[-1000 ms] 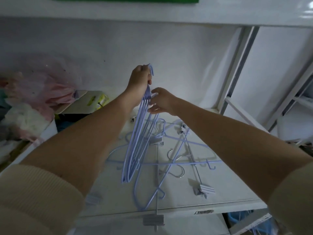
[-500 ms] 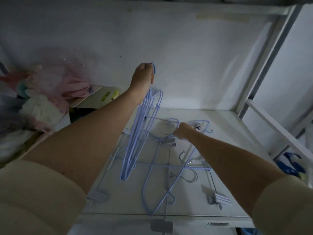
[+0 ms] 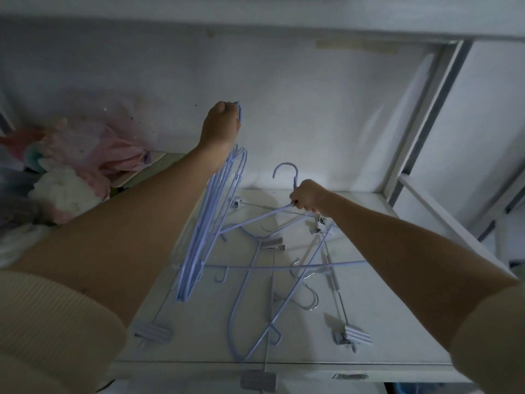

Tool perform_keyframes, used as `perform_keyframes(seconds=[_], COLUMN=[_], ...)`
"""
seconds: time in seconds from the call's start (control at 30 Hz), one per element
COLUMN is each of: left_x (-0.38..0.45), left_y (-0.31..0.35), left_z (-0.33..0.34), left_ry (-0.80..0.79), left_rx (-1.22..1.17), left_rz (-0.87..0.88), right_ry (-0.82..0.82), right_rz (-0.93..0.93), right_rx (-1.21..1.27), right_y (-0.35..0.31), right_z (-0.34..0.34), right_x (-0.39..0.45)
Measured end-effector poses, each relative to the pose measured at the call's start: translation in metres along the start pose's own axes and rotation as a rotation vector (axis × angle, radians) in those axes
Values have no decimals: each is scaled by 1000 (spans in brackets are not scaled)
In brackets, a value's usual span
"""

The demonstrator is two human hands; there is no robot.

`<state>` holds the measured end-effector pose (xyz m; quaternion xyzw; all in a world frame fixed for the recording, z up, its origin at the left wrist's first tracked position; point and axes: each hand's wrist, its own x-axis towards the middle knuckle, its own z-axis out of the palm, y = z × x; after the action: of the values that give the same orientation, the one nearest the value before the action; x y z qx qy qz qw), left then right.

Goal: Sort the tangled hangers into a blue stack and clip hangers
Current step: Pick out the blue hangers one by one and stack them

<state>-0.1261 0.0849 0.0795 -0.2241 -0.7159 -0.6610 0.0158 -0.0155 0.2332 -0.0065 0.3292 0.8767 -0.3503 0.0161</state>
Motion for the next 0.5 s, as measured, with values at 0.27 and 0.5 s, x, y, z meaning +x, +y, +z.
perform_keyframes(seconds=[0.27, 0.5], left_x=[-9, -28], left_y=[14, 11], left_z=[1, 24], left_ry=[-4, -43], left_rx=[-3, -44], left_rz=[0, -26], right_ry=[504, 433], right_rz=[90, -38], right_rx=[54, 380], right_y=[20, 0], right_z=[-59, -48], right_x=[-18, -34])
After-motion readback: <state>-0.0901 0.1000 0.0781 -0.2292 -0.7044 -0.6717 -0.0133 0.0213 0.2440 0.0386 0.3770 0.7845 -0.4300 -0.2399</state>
